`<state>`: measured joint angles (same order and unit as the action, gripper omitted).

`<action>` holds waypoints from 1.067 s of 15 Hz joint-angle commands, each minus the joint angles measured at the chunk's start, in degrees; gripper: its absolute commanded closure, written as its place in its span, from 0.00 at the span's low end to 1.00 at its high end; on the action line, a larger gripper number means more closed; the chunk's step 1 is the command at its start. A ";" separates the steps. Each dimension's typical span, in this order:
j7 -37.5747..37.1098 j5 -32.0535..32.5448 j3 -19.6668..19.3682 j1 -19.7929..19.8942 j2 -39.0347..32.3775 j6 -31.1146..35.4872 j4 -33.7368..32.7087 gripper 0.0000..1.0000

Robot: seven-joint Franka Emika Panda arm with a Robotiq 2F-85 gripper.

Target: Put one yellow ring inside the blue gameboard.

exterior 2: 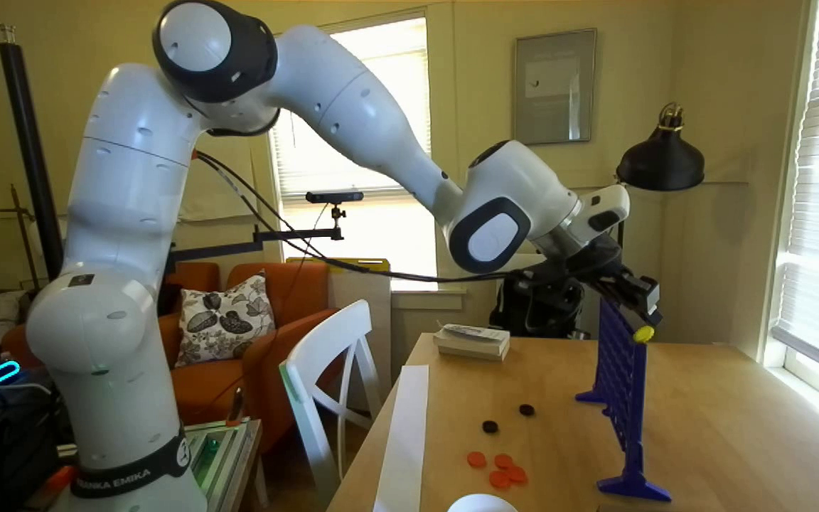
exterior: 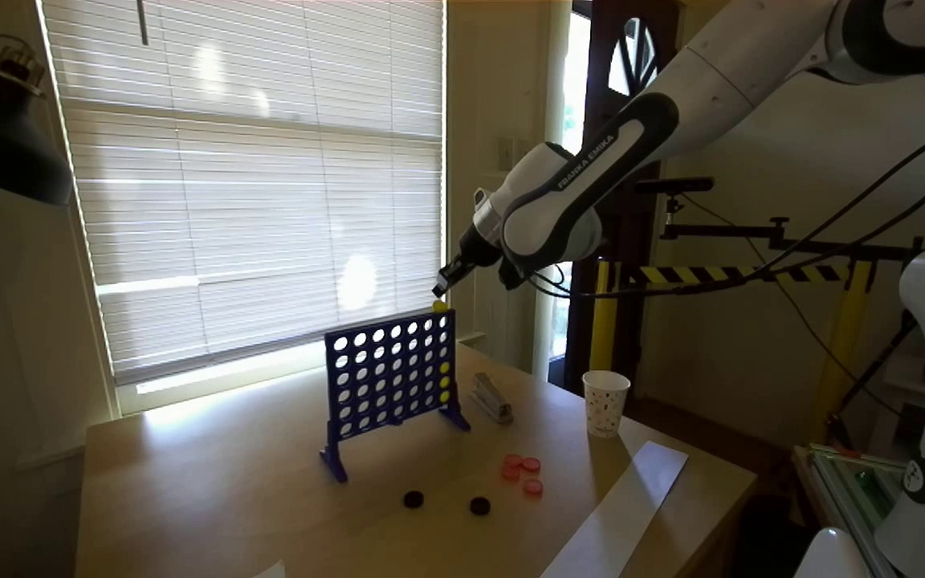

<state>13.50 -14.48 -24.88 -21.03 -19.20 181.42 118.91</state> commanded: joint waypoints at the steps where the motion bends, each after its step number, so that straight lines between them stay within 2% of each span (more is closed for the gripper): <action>1: 0.06 -0.84 1.71 1.69 -0.65 0.23 -1.53 1.00; 16: 0.20 -0.57 6.10 6.03 -2.18 -1.34 -3.45 1.00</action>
<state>13.50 -14.48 -20.17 -16.44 -20.13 181.34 117.39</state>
